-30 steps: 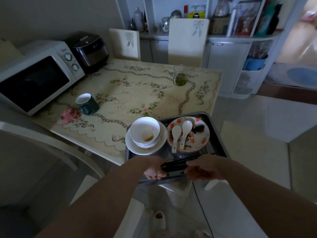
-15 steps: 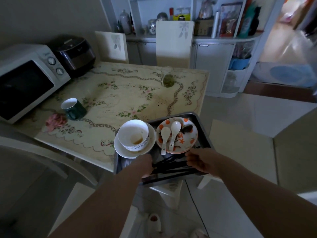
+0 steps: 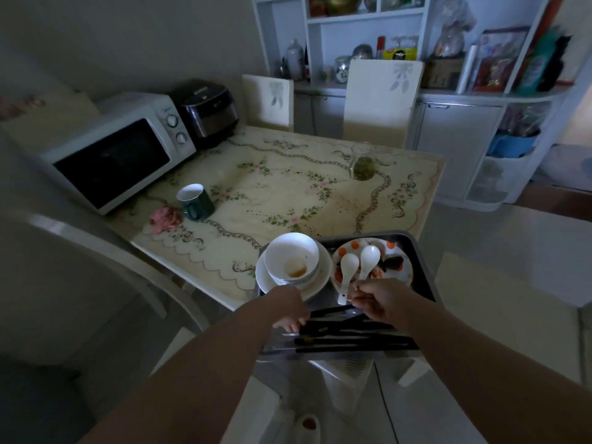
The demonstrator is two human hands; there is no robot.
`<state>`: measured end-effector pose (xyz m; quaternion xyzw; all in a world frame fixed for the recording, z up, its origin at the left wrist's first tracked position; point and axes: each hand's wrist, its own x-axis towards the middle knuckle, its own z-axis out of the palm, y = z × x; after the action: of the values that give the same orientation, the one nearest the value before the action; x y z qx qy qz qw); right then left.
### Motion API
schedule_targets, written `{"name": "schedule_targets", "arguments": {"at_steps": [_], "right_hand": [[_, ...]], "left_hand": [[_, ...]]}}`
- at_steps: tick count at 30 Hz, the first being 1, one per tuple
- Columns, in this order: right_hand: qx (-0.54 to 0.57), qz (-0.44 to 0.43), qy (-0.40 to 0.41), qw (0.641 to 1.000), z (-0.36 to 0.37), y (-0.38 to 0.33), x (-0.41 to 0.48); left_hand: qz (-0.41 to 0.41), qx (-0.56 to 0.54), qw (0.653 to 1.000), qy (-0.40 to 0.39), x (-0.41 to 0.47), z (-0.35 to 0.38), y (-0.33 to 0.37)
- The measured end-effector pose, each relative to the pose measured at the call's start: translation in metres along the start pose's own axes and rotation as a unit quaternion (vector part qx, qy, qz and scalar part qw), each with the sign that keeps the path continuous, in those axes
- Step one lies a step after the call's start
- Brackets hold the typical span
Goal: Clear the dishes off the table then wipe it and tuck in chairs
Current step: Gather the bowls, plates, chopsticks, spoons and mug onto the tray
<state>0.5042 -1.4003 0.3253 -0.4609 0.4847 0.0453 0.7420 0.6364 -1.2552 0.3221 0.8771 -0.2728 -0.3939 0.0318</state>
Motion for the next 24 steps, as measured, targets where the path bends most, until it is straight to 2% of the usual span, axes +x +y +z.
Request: {"name": "schedule_targets", "arguments": {"at_steps": [5, 11, 16, 20, 24], "right_hand": [[0.004, -0.008, -0.002, 1.000, 0.037, -0.030, 0.005], [-0.056, -0.118, -0.017, 0.991, 0.082, -0.061, 0.014], [-0.080, -0.105, -0.008, 0.991, 0.126, -0.092, 0.035], [-0.085, -0.097, -0.011, 0.992, 0.166, -0.115, 0.061], [-0.107, -0.082, 0.005, 0.991, 0.204, -0.138, 0.091]], "left_hand": [[-0.047, -0.053, 0.997, 0.032, -0.009, -0.031, -0.035], [-0.072, -0.159, 0.976, 0.127, 0.001, -0.081, -0.076], [-0.077, -0.229, 0.952, 0.189, 0.029, -0.112, -0.102], [-0.098, -0.298, 0.934, 0.173, 0.068, -0.146, -0.131], [-0.098, -0.361, 0.907, 0.196, 0.104, -0.177, -0.164]]}}
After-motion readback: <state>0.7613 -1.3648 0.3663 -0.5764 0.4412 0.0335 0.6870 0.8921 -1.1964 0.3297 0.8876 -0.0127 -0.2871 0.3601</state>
